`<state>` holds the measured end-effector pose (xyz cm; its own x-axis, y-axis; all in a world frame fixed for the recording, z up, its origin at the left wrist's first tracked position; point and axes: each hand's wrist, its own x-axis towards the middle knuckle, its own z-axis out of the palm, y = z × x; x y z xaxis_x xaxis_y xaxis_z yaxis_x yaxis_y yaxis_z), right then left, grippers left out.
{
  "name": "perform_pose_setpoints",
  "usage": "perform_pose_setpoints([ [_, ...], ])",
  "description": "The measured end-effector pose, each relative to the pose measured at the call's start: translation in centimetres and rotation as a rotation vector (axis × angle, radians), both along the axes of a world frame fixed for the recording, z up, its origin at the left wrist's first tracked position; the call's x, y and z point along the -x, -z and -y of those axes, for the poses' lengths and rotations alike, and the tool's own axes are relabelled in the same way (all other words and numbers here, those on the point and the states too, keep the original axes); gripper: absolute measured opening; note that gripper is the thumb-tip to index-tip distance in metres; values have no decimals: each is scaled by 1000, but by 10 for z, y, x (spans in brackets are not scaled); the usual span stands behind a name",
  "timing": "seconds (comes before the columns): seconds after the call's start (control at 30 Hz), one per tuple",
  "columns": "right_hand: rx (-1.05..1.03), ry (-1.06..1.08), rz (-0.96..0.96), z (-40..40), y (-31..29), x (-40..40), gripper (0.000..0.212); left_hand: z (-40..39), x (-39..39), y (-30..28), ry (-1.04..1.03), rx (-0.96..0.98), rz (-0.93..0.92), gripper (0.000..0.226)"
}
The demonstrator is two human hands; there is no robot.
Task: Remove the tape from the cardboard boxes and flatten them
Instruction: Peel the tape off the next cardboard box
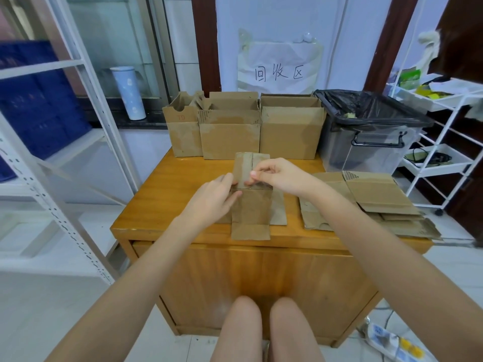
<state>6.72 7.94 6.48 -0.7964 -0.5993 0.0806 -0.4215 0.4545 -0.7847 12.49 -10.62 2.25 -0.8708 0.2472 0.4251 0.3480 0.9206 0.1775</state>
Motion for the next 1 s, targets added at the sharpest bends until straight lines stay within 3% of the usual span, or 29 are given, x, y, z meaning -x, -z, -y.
perform_pose_setpoints([
  [0.7, -50, 40, -82, 4, -1, -2, 28, 6, 8, -25, -10, 194, 246, 16],
  [0.83, -37, 38, -62, 2, -3, -3, 27, 19, 7, -28, 60, -40, 403, 45],
  [0.93, -40, 42, -61, 2, -3, -3, 28, 25, -3, -23, 76, -418, 577, 91],
  [1.0, -46, 46, -55, 2, -4, -3, 29, 19, -8, -12, -8, -468, 514, 112],
])
